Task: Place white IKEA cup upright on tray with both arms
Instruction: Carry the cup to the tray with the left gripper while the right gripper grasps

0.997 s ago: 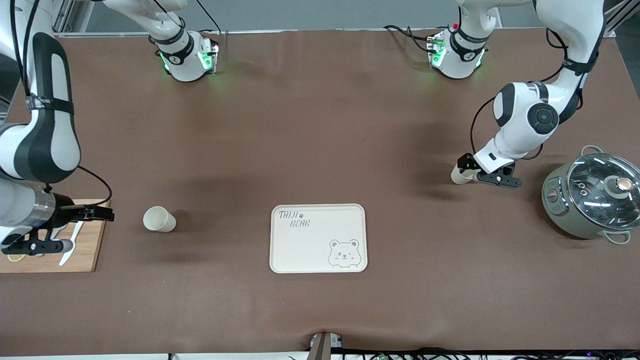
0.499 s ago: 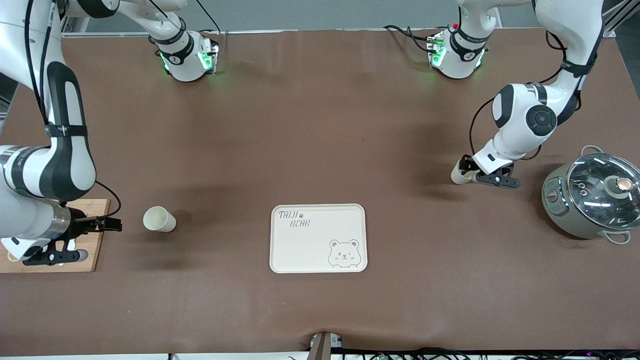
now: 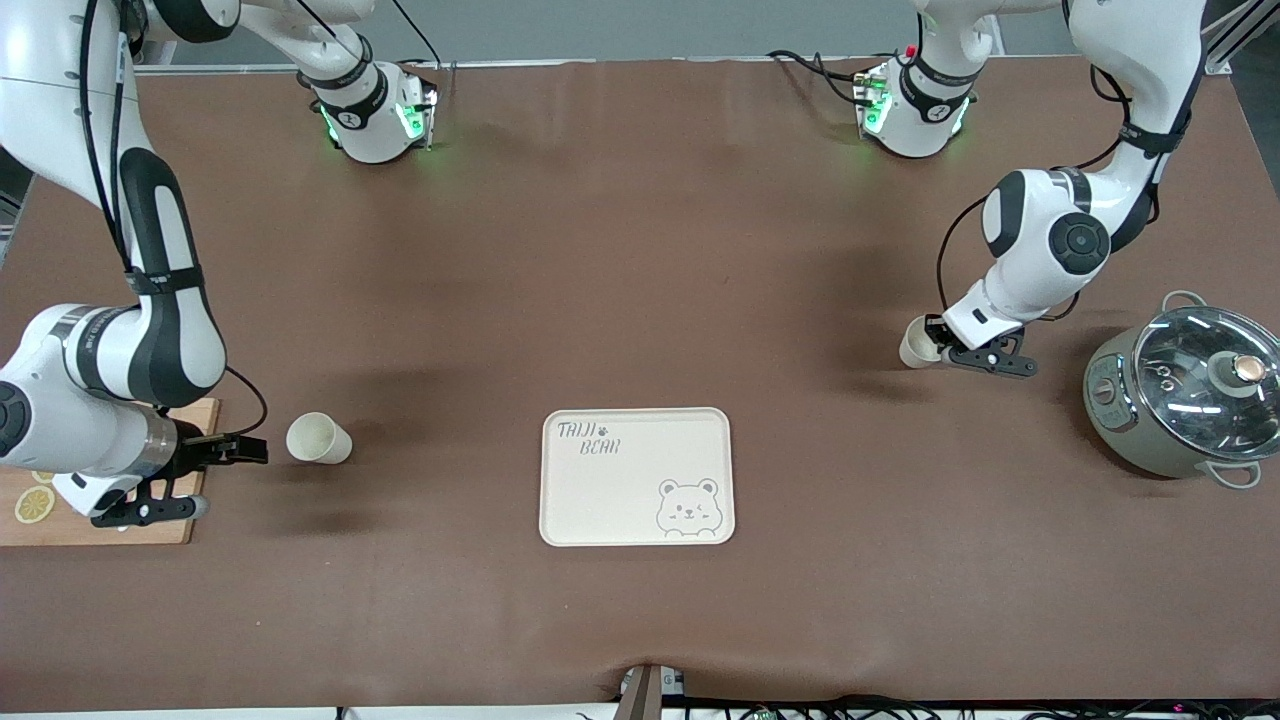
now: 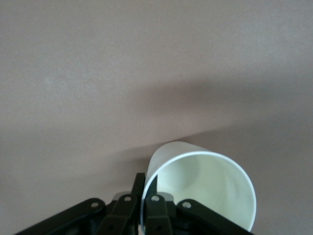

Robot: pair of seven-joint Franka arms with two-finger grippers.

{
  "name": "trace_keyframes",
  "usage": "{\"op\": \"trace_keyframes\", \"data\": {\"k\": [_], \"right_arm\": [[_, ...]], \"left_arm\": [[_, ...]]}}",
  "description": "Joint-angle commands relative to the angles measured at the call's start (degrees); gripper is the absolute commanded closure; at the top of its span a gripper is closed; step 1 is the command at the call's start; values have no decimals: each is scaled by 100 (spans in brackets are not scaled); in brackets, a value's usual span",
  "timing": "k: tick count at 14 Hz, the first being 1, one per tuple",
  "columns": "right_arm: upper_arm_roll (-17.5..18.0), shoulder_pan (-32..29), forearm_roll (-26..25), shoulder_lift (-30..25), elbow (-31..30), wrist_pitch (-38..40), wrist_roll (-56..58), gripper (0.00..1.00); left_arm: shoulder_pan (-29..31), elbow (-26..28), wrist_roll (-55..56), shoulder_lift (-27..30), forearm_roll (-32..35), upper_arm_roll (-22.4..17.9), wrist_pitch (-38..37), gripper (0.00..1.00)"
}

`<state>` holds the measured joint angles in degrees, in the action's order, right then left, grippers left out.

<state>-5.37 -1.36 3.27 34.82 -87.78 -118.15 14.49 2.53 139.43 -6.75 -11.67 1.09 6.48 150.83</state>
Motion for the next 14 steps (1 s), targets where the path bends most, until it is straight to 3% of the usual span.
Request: {"op": "trace_keyframes", "data": {"k": [1, 4, 7, 10, 11, 14], "right_arm": [[28, -22, 243, -142, -283, -7, 273, 0], [28, -66, 472, -186, -512, -6, 721, 0], [19, -49, 482, -352, -749, -42, 722, 0], [19, -22, 482, -370, -872, -103, 722, 0], [19, 4, 482, -370, -907, -147, 722, 0], [19, 109, 482, -379, -1100, -488, 660, 0]], "left_arm": [[-128, -292, 523, -89, 128, 29, -1, 100], [-681, -1343, 1743, -309, 128, 29, -779, 100], [-1506, -3301, 3350, -1010, 67, 29, -2370, 100], [-2096, -5289, 4574, -1977, -99, 29, -3453, 100], [-2272, -5686, 4829, -2188, -239, 20, -3621, 100], [-2650, -6110, 5454, -2444, -355, 20, -3623, 100]]}}
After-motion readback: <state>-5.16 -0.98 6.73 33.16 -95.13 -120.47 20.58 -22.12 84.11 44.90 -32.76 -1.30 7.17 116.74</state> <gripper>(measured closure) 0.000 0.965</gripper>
